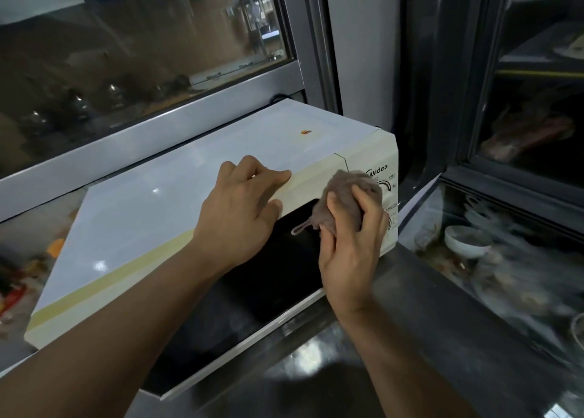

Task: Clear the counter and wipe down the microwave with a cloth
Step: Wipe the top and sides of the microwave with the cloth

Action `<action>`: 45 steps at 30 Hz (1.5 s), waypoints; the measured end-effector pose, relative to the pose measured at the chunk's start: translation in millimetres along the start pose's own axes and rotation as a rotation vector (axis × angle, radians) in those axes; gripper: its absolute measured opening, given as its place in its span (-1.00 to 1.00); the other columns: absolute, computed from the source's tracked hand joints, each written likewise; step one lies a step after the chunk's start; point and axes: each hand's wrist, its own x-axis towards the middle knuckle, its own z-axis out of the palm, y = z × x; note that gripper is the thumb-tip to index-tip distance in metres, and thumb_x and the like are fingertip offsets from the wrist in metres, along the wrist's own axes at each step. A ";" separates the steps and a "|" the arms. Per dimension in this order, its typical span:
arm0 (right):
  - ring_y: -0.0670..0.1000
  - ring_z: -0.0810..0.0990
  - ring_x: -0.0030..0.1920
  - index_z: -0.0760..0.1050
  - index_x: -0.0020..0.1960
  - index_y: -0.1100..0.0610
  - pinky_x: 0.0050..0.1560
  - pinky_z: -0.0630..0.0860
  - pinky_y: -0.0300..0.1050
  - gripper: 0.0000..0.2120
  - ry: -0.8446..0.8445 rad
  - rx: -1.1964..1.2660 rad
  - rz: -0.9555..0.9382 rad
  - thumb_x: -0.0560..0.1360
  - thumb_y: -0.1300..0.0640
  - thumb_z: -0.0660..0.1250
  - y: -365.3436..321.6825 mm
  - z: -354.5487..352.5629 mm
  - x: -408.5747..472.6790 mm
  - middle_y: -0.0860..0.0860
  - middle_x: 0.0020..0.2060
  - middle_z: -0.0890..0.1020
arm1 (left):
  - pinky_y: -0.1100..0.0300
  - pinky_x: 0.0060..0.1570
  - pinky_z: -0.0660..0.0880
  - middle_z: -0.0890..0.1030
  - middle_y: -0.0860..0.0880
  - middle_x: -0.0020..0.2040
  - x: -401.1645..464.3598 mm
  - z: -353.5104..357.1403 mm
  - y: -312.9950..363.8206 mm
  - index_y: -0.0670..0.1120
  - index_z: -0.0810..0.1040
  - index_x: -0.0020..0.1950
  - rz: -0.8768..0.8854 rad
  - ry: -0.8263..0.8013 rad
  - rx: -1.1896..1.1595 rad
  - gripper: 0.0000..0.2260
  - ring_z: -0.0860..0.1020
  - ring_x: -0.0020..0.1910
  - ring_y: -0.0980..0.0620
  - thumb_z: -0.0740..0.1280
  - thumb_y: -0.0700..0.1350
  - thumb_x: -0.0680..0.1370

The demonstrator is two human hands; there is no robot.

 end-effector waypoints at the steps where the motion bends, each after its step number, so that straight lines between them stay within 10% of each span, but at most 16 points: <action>1: 0.27 0.47 0.22 0.58 0.17 0.23 0.12 0.52 0.19 -0.74 0.023 0.037 0.006 0.50 0.23 0.34 5.0 2.0 -7.0 0.29 0.17 0.50 | 0.12 -0.13 0.38 0.42 0.04 0.06 -0.1 0.1 -0.5 0.03 0.46 0.35 0.000 -0.001 0.001 -0.62 0.31 0.08 0.02 0.26 -0.14 0.54; 10: 0.29 0.46 0.25 0.45 0.14 0.37 0.25 0.42 -0.04 -0.74 -0.284 0.018 0.419 0.48 0.30 0.33 51.8 -0.7 -94.0 0.33 0.29 0.33 | 0.19 -0.18 0.31 0.43 0.04 0.05 -1.1 1.5 0.5 0.02 0.46 0.34 0.028 0.028 0.051 -0.59 0.32 0.05 0.03 0.16 -0.05 0.49; 15: 0.17 0.46 0.25 0.46 0.11 0.39 0.26 0.39 -0.27 -0.75 -0.096 0.189 0.296 0.45 0.35 0.32 28.5 -14.7 -56.1 0.31 0.21 0.42 | 0.18 -0.22 0.32 0.42 0.06 0.04 0.0 2.2 0.5 0.04 0.47 0.33 0.014 0.032 0.037 -0.57 0.31 0.05 0.04 0.14 -0.03 0.46; 20: 0.15 0.55 0.17 0.49 0.09 0.33 0.15 0.53 -0.08 -0.72 0.078 0.216 0.158 0.41 0.31 0.43 -6.5 -9.4 9.5 0.20 0.09 0.57 | 0.18 -0.22 0.31 0.38 0.09 0.01 1.2 2.5 1.0 0.04 0.47 0.33 0.009 0.030 0.035 -0.56 0.31 0.05 0.03 0.14 -0.03 0.46; 39: 0.16 0.13 0.48 0.26 0.44 0.26 0.39 0.31 0.12 -0.50 -0.189 0.019 0.245 0.52 0.26 0.25 -48.5 -3.5 29.3 0.20 0.45 0.12 | 0.17 -0.30 0.33 0.41 0.05 0.00 0.5 -0.3 1.0 0.03 0.50 0.24 0.021 0.017 0.031 -0.66 0.33 0.02 -0.02 0.21 -0.10 0.47; 45: 0.11 0.41 0.26 0.31 0.23 0.24 0.14 0.46 -0.18 -0.66 -0.165 0.011 0.330 0.47 0.37 0.23 12.3 -13.9 89.4 0.16 0.37 0.22 | 0.16 -0.24 0.34 0.42 0.06 0.04 0.2 3.0 -1.7 0.03 0.48 0.31 0.020 0.029 0.020 -0.63 0.32 0.04 0.02 0.29 -0.17 0.51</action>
